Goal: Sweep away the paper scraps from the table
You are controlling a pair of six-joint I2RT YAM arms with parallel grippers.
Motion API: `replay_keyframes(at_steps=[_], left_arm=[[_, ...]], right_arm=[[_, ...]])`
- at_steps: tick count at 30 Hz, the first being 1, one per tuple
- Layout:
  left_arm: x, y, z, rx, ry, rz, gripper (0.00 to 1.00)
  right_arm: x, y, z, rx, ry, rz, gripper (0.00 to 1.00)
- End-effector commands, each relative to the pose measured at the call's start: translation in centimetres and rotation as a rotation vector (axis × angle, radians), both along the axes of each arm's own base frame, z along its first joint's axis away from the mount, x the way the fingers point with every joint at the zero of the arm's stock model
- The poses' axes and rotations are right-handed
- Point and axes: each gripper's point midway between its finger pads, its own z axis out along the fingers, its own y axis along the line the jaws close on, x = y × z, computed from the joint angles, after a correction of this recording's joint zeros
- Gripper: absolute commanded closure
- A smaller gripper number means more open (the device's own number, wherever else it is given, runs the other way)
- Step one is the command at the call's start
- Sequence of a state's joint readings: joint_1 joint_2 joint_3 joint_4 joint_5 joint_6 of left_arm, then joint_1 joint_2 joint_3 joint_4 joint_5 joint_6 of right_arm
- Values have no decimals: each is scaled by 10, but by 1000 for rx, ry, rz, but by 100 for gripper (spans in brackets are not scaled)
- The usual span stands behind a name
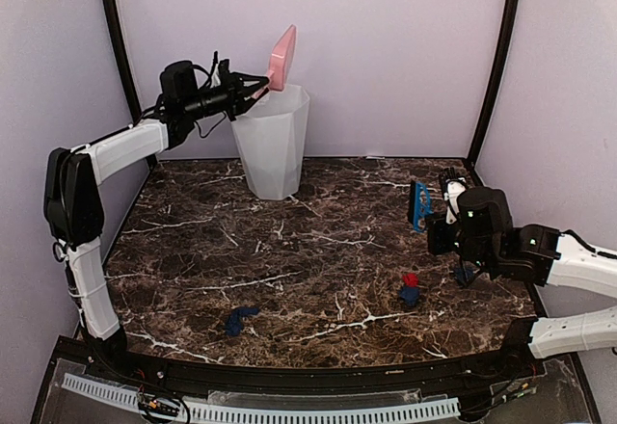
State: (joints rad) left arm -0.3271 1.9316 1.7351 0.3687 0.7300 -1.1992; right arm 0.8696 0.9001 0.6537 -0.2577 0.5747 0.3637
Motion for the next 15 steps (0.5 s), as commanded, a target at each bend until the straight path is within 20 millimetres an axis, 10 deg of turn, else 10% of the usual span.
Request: replay_keyframes(at_steps=[1, 15], left_arm=[[-29, 9, 64, -149, -99, -69, 100], [-35, 13, 69, -252, -62, -123, 100]], right_arm=[[4, 2, 4, 25, -24, -4, 100], [5, 4, 5, 25, -23, 1, 100]])
